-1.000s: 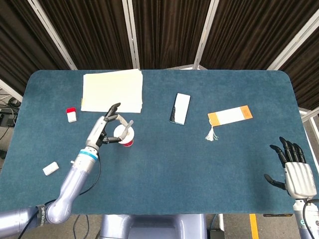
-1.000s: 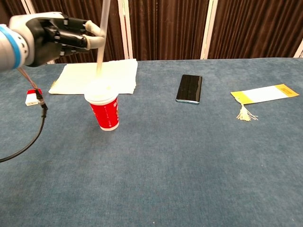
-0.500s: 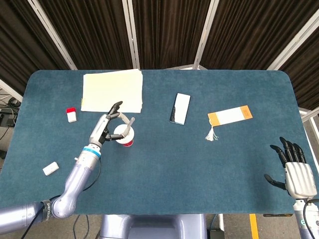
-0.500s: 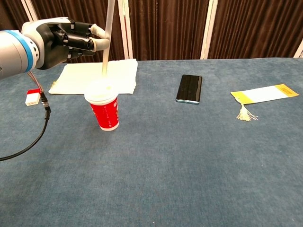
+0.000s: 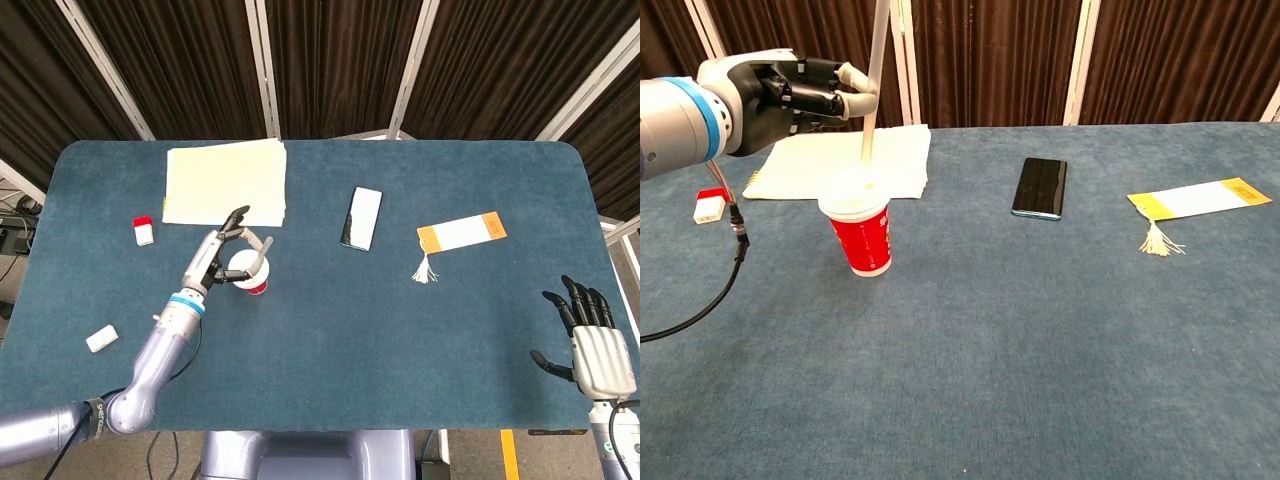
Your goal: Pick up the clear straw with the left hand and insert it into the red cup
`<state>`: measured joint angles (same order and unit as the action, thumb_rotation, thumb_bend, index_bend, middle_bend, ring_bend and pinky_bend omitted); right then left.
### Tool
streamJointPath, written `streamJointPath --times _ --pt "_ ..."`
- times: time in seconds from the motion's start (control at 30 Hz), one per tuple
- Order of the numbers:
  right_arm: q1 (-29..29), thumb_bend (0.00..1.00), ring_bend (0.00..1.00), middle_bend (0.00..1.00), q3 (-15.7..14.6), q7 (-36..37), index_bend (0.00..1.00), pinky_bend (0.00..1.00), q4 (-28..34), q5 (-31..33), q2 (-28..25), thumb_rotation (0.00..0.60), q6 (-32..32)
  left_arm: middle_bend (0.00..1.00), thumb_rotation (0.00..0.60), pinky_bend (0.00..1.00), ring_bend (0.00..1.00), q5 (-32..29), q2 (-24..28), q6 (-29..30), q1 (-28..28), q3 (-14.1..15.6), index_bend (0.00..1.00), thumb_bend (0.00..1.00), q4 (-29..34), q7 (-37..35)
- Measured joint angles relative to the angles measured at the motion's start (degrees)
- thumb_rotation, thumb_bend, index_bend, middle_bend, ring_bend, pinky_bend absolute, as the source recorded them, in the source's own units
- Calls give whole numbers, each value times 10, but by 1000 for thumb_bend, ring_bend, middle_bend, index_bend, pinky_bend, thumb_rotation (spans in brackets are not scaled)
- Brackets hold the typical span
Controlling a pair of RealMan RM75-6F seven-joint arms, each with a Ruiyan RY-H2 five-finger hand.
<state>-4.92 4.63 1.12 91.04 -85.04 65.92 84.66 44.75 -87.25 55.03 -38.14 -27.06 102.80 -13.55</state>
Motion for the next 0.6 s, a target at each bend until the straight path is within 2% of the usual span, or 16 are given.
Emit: streamJointPath --times 0.6 --pt "1 141 0 0 0 1 160 0 6 4 -4 600 -3 0 600 0 0 11 -9 -5 -4 15 570 433 -24 -15"
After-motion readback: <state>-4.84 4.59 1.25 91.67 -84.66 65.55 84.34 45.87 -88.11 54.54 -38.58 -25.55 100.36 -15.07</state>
